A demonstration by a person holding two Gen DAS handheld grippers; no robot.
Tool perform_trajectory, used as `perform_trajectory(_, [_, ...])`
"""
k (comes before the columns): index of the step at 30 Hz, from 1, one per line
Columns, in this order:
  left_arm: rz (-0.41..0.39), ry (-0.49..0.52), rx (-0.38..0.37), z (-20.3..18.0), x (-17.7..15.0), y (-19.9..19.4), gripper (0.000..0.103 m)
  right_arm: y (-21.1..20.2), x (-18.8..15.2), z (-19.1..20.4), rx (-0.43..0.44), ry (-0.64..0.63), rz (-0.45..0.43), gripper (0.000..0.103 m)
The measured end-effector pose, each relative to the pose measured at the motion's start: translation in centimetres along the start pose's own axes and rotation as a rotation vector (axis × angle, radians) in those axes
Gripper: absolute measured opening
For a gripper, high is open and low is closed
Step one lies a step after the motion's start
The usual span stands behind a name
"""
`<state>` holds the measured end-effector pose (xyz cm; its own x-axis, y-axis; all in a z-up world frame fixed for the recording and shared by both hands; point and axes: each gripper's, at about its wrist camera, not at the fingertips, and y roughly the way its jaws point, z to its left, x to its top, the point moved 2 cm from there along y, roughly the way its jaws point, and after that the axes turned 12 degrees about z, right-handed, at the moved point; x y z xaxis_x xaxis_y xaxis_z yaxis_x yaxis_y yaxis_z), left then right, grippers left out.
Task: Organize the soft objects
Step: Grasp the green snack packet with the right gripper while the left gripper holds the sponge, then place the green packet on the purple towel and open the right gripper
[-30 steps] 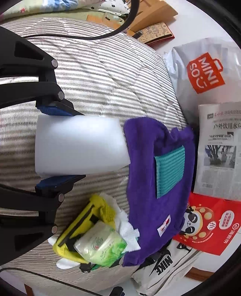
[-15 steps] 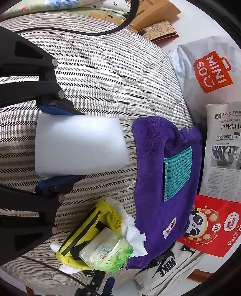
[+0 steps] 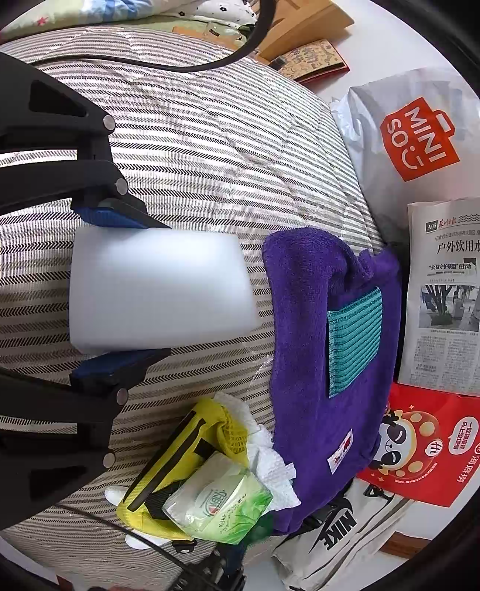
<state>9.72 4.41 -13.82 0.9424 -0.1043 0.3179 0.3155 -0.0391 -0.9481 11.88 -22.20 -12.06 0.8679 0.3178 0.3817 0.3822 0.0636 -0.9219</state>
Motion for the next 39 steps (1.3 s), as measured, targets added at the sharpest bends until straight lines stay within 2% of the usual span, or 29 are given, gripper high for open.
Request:
perform_trajectory(4, [-0.004,-0.003,-0.001,0.0,0.0,0.0,0.053,-0.7,0.4,-0.7,0.075,0.048,-0.015,0.011])
perform_trajectory(10, [-0.01,-0.001,-0.005,0.2,-0.1,0.0,0.052,1.1,1.6,-1.0,0.078,0.117,0.006,0.009])
perform_trajectory(15, [-0.015,-0.028,-0.078,1.2,-0.3,-0.6,0.051,-0.7,1.6,-1.9,0.109,0.142,-0.038,0.007])
perform_trajectory(25, [-0.049,-0.041,-0.133,1.7,0.0,-2.9,0.051,-2.9,1.4,-2.7,0.134,0.18,-0.063,0.007])
perform_trajectory(33, [-0.065,-0.04,-0.144,1.5,1.2,-4.2,0.051,-3.3,2.0,-2.9,0.154,0.188,-0.069,0.007])
perform_trajectory(39, [-0.079,-0.029,-0.145,1.1,2.5,-4.9,0.051,-3.1,4.0,-3.6,0.157,0.187,-0.08,0.007])
